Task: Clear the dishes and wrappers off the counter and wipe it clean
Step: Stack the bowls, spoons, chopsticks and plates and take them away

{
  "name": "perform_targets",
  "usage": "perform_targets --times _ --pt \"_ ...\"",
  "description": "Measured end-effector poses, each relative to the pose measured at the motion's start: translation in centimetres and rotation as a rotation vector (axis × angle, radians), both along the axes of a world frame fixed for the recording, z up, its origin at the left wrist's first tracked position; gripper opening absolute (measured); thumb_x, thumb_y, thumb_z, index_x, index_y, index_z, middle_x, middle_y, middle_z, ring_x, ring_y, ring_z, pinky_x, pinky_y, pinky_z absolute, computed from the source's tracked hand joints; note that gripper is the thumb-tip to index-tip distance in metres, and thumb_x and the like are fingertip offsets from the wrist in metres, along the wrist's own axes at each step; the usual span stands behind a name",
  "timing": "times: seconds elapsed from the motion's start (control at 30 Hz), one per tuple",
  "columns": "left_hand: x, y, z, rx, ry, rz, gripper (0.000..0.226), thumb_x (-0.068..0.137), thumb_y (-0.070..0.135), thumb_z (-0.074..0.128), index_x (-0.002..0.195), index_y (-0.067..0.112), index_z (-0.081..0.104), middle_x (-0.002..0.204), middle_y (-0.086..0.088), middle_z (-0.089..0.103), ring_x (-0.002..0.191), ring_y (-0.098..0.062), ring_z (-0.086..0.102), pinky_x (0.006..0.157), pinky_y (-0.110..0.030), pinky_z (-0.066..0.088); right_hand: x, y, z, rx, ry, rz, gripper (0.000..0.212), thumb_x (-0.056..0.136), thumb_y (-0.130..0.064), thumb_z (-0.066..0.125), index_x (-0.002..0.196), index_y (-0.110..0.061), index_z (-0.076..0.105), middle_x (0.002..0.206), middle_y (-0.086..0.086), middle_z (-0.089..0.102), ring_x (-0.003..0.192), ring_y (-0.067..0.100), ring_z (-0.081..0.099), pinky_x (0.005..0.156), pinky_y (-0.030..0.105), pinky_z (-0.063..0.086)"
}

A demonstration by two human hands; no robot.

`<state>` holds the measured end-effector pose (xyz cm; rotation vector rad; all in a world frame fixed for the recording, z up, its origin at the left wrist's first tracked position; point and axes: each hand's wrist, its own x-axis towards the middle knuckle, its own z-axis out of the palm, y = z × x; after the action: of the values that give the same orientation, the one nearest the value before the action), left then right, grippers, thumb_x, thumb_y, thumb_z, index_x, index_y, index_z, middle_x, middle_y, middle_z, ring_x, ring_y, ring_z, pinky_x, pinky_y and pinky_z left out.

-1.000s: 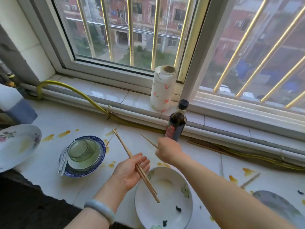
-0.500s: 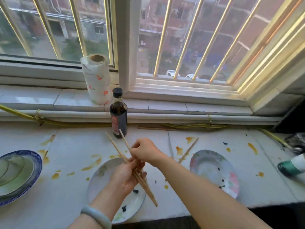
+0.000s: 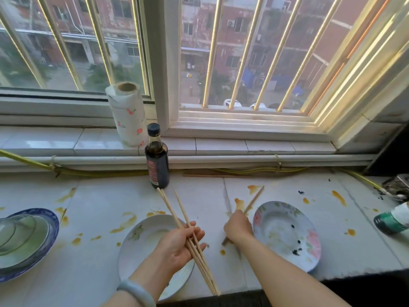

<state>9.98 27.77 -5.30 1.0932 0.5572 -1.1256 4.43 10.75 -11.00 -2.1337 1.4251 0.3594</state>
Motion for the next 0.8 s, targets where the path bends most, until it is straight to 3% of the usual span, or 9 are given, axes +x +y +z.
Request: perform_targets --times 0.23,0.37,0.47,0.63,0.73,0.8 --pt "0.6 -0.7 -0.1 0.013 -0.015 -0.097 0.012 0.098 0.0 0.046 0.104 0.002 0.057 0.089 -0.016 0.063 0.083 -0.028 0.063 0.081 -0.049 0.05 0.2 1.3 2.4 0.091 -0.235 -0.115 0.049 0.089 -0.012 0.043 0.138 -0.013 0.037 0.129 0.012 0.055 0.111 0.029 0.057 0.084 0.033 0.05" --pt "0.5 -2.3 -0.7 -0.015 -0.017 -0.169 0.014 0.099 -0.001 0.045 0.109 0.002 0.054 0.096 -0.02 0.063 0.09 -0.031 0.062 0.091 -0.051 0.047 -0.6 3.1 5.2 0.107 -0.314 -0.001 0.018 0.086 -0.015 0.048 0.104 -0.013 0.048 0.104 0.007 0.058 0.087 0.022 0.054 0.07 0.033 0.045" --pt "0.1 -4.0 -0.9 -0.052 0.014 -0.236 0.015 0.1 0.001 0.041 0.107 0.001 0.055 0.09 -0.022 0.064 0.079 -0.032 0.063 0.077 -0.049 0.051 -1.9 4.0 7.3 0.148 -0.347 0.135 0.006 0.085 -0.016 0.05 0.09 -0.017 0.046 0.091 0.002 0.057 0.08 0.02 0.056 0.065 0.032 0.047" --pt "0.0 -5.8 -1.3 -0.123 0.055 -0.236 0.026 0.102 0.006 0.04 0.092 -0.011 0.058 0.07 -0.02 0.07 0.066 -0.03 0.069 0.062 -0.045 0.055 -3.8 3.8 9.4 0.234 -0.215 0.454 0.008 0.088 -0.019 0.051 0.094 -0.015 0.049 0.094 0.007 0.057 0.081 0.023 0.055 0.07 0.039 0.049" --pt "0.3 -6.0 -1.1 -0.132 0.099 -0.198 0.019 0.102 0.005 0.04 0.098 -0.004 0.056 0.081 -0.02 0.065 0.06 -0.028 0.069 0.045 -0.039 0.058 -3.8 2.3 9.2 0.289 -0.186 0.516 0.008 0.086 -0.013 0.051 0.092 -0.011 0.054 0.097 0.013 0.06 0.075 0.022 0.055 0.066 0.038 0.052" --pt "0.9 -5.6 -1.0 -0.122 0.12 -0.171 0.015 0.101 0.002 0.04 0.1 0.0 0.054 0.085 -0.019 0.06 0.055 -0.027 0.068 0.045 -0.04 0.057 -2.6 0.9 8.7 0.237 -0.204 0.51 0.007 0.087 -0.017 0.05 0.091 -0.016 0.056 0.097 0.005 0.06 0.079 0.02 0.057 0.069 0.036 0.053"
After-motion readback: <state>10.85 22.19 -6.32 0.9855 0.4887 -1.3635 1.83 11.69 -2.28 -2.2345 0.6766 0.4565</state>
